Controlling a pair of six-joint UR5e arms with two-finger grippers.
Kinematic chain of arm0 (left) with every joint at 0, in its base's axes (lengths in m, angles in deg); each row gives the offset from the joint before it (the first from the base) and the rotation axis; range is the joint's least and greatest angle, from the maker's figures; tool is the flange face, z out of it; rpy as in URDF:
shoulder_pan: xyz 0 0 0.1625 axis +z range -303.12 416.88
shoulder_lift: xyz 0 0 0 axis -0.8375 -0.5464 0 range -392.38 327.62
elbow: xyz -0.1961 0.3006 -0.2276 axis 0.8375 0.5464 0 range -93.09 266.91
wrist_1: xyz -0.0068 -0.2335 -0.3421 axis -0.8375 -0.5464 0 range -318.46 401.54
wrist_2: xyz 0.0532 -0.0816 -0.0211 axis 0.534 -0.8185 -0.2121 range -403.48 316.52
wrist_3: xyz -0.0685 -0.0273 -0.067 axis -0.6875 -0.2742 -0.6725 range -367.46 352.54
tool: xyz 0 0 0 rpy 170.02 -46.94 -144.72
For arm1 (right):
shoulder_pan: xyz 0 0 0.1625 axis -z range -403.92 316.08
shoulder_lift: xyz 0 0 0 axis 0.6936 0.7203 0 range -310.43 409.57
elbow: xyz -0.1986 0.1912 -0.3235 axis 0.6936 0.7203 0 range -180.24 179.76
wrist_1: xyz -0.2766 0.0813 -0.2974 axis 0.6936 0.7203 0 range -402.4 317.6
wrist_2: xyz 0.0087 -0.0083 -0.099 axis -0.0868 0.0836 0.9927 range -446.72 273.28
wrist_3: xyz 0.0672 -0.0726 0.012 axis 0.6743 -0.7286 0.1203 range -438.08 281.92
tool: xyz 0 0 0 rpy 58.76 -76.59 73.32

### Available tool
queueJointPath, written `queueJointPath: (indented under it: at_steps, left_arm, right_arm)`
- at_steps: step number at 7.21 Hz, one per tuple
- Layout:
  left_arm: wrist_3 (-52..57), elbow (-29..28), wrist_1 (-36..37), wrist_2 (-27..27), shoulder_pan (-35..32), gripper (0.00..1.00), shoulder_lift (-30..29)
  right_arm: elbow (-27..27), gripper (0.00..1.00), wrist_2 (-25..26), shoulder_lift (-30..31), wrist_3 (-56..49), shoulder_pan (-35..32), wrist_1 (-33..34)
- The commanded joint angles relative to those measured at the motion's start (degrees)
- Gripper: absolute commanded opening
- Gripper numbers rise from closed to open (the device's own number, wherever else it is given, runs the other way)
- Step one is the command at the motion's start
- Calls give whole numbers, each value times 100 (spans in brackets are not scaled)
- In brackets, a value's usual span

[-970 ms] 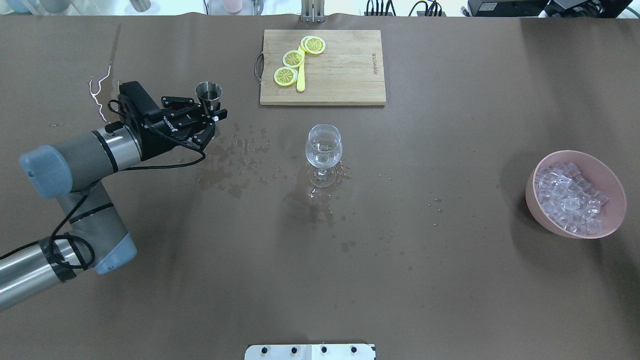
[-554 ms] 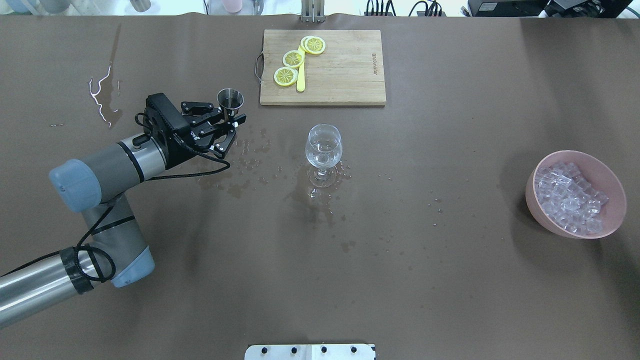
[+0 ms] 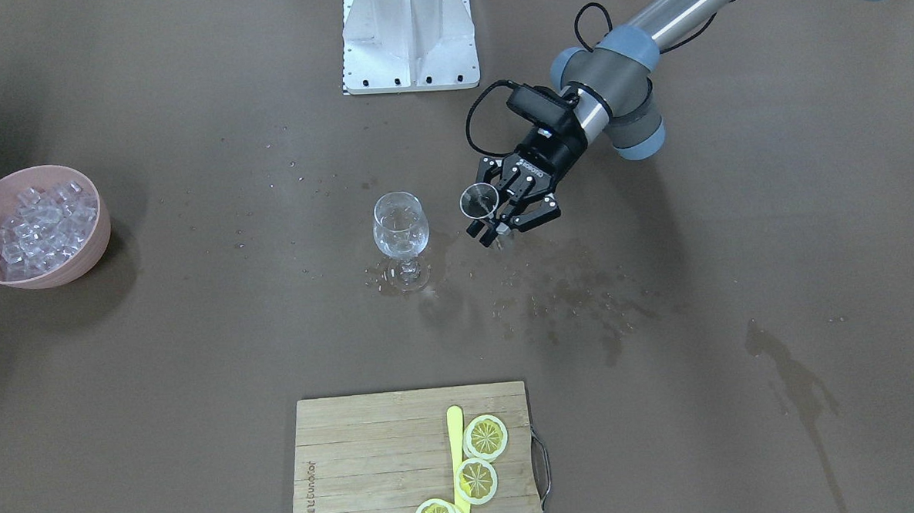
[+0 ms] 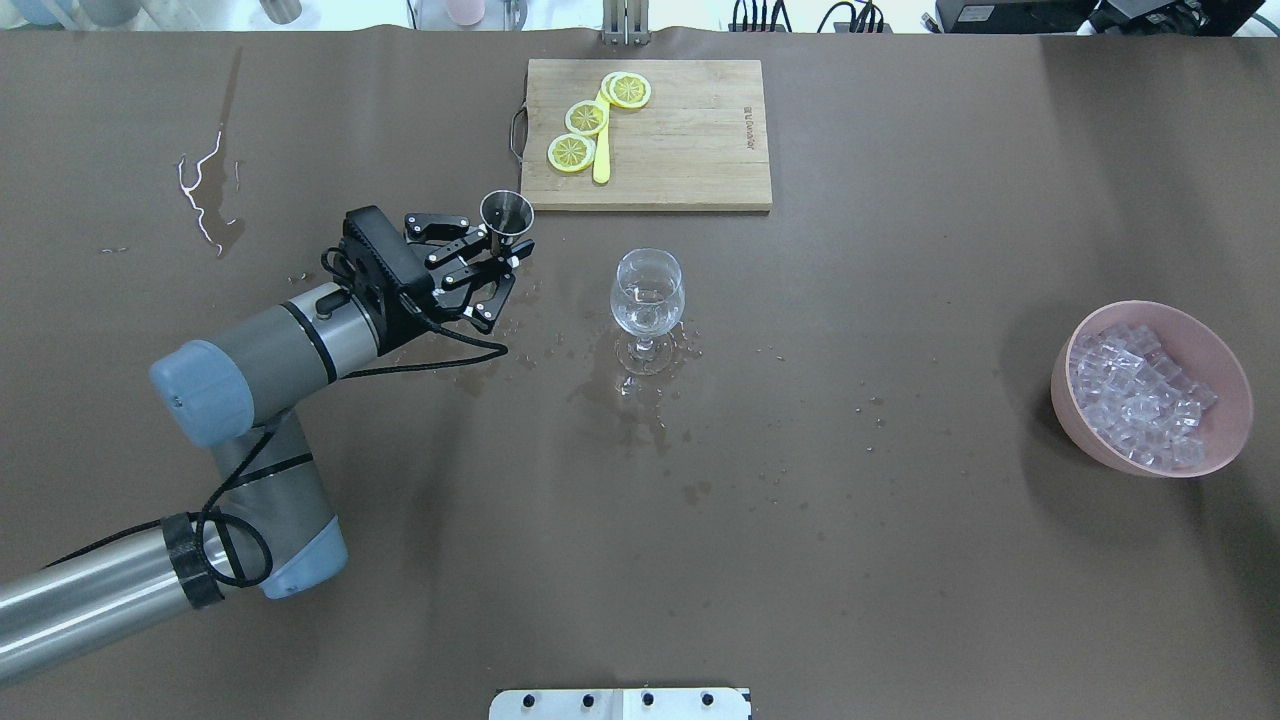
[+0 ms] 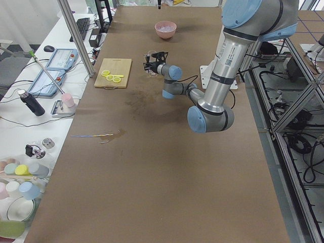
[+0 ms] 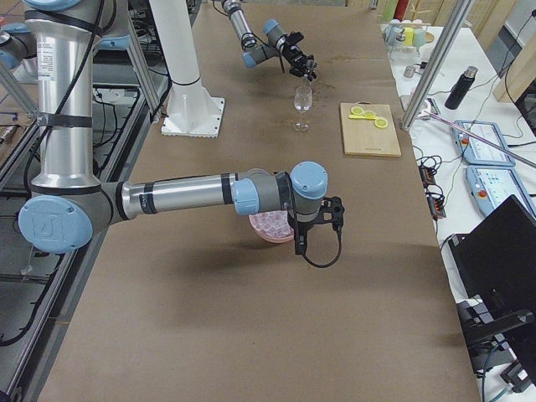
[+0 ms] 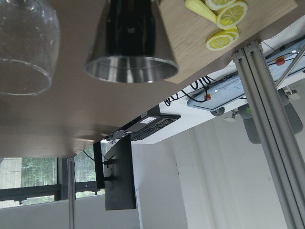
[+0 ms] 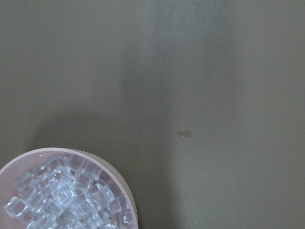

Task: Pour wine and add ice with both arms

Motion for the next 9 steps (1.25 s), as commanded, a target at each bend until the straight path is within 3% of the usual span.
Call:
queueJointPath:
  at_steps: [1, 3, 4, 7, 9]
  left_arm:
    - [911, 288, 700, 370, 172, 0, -178]
    - [1937, 280, 762, 387, 163, 0, -222]
    - [2195, 333, 954, 648, 163, 0, -292]
    - [2951, 640, 1876, 800, 172, 0, -397]
    - [3608, 711, 2499, 1281, 172, 0, -521]
  right_arm:
    - [76, 100, 0, -23, 0, 0, 2]
    - [94, 100, 0, -32, 0, 0, 2]
    - [198, 100, -9, -93, 0, 0, 2]
    - [349, 100, -9, -190, 0, 0, 2]
    - [384, 100, -18, -199, 0, 0, 2]
